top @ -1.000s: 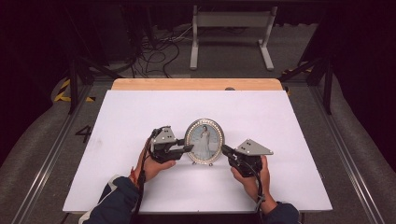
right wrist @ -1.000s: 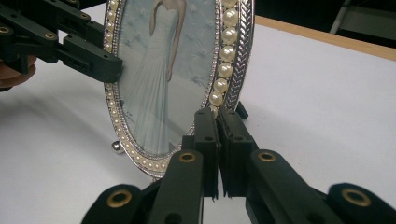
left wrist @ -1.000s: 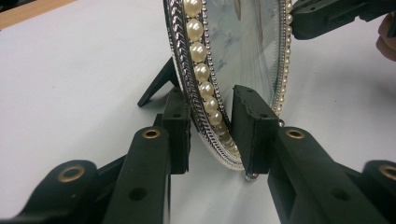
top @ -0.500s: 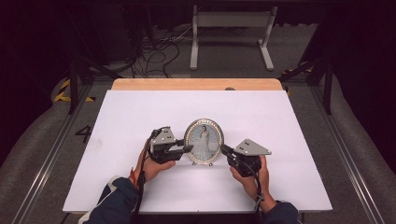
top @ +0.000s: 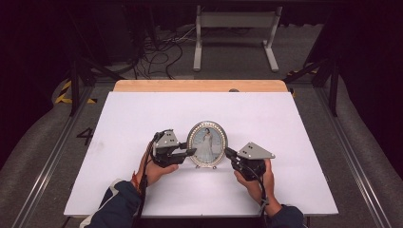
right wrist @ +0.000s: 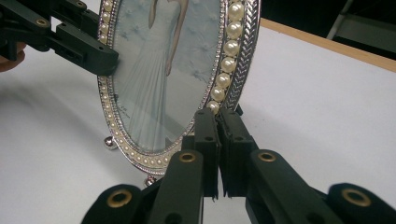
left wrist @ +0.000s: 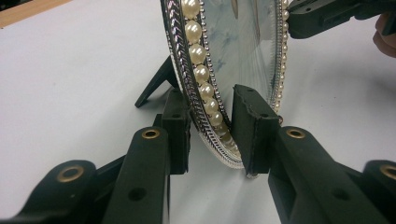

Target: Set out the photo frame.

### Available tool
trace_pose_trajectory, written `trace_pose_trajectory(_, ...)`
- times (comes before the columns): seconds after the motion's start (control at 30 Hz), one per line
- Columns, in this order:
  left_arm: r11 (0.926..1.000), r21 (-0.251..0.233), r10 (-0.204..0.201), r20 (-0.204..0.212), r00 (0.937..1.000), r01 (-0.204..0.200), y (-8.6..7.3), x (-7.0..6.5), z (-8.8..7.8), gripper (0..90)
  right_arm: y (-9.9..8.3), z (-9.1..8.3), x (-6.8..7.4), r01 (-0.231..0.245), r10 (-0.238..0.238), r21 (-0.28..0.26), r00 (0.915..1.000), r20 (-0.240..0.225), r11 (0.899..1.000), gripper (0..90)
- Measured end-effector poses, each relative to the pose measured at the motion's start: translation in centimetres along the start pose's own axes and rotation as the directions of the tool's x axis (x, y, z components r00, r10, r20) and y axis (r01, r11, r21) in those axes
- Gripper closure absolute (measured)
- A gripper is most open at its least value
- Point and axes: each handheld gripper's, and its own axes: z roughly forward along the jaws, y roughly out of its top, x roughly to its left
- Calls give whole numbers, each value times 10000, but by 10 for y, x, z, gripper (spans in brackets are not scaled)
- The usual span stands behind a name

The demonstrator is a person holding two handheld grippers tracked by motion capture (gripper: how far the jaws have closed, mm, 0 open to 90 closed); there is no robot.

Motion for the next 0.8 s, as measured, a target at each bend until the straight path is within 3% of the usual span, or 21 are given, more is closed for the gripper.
trace_pose_trajectory(0.63, 10000, 19, 97, -163, 9998, -97, 0, -2, 1, 677, 1, 0, -1, 276, -276, 148, 9996, -32, 9995, 864)
trace_pose_trajectory(0.8, 9986, 195, 495, -413, 9979, -488, 2, -6, 0, 645, 1, -2, 0, 335, -337, 196, 9994, 78, 9992, 834)
